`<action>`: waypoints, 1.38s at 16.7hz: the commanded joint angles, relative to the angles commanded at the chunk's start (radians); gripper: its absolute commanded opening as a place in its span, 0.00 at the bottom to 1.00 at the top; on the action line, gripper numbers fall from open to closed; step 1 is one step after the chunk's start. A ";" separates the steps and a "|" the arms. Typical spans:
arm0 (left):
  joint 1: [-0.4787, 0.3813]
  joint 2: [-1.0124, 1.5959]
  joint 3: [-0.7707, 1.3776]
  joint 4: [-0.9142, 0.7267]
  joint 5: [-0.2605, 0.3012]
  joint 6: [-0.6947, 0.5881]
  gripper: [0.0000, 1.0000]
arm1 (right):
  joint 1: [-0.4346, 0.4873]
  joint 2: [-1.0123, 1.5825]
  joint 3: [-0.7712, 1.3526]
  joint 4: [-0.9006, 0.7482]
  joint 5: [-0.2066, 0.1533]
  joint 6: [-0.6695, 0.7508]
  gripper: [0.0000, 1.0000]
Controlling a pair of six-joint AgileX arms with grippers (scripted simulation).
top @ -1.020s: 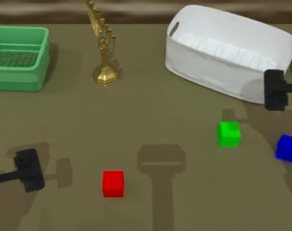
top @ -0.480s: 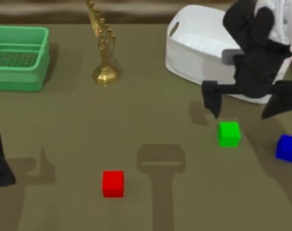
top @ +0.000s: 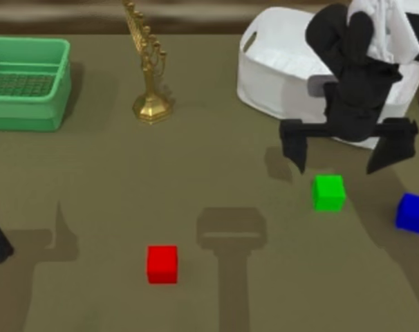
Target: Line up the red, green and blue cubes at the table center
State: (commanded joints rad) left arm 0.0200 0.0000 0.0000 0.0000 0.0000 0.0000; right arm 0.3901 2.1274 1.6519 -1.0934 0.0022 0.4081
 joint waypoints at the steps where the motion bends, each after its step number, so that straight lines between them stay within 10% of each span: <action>1: 0.000 0.000 0.000 0.000 0.000 0.000 1.00 | 0.001 0.002 -0.003 0.003 0.000 0.000 1.00; 14: 0.000 0.000 0.000 0.000 0.000 0.000 1.00 | 0.007 0.115 -0.151 0.265 0.001 0.004 1.00; 23: 0.000 0.000 0.000 0.000 0.000 0.000 1.00 | 0.007 0.115 -0.151 0.265 0.001 0.004 0.32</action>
State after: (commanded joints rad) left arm 0.0200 0.0000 0.0000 0.0000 0.0000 0.0000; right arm 0.3968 2.2428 1.5008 -0.8288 0.0035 0.4119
